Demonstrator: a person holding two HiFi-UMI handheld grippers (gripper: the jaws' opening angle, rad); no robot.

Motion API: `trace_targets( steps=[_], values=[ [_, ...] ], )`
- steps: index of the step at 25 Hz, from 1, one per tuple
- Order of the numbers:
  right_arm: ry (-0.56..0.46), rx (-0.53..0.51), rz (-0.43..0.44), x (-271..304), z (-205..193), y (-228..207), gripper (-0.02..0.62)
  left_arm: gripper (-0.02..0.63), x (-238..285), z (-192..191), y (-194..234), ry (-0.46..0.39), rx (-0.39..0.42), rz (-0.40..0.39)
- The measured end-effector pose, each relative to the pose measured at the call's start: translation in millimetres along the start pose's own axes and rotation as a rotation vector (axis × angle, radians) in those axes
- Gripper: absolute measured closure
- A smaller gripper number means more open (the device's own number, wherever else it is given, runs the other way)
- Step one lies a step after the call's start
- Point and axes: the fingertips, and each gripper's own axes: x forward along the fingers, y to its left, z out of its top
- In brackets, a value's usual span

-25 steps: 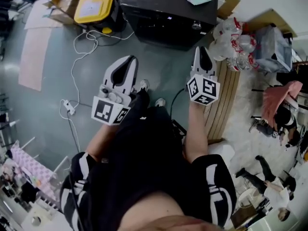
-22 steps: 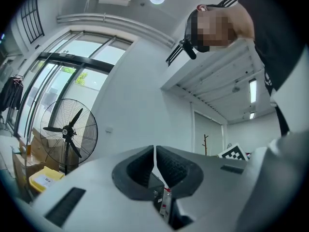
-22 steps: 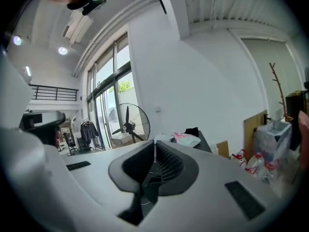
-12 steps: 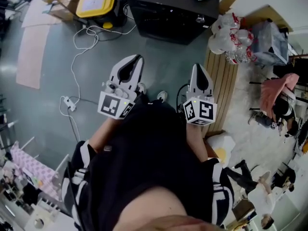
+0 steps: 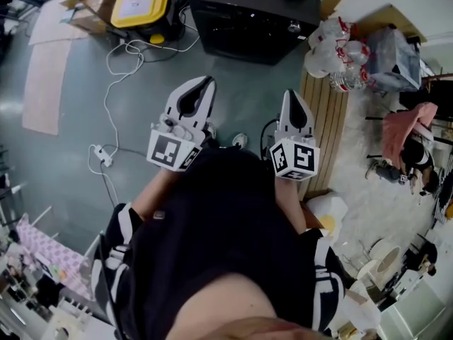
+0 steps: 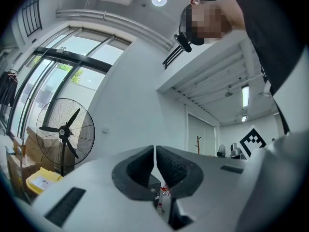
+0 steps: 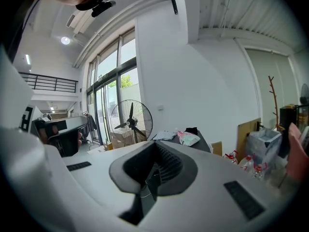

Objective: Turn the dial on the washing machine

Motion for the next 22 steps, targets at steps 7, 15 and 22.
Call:
trace_targets(
  steps=[7,15,22],
  values=[
    [0.012,-0.003,0.0,5.6,-0.4,-0.1,0.571,0.572,2.8,-2.1,3.4,0.001,-0.002,-0.003],
    [0.015,-0.002,-0.006,6.7,0.4,3.7,0.571,0.572,1.6,-0.6,3.0,-0.001,-0.007,-0.016],
    [0.022,-0.007,-0.016,1.3,-5.7,9.6,0.571,0.572,-5.5,0.0,2.1,0.0,-0.011,-0.022]
  ],
)
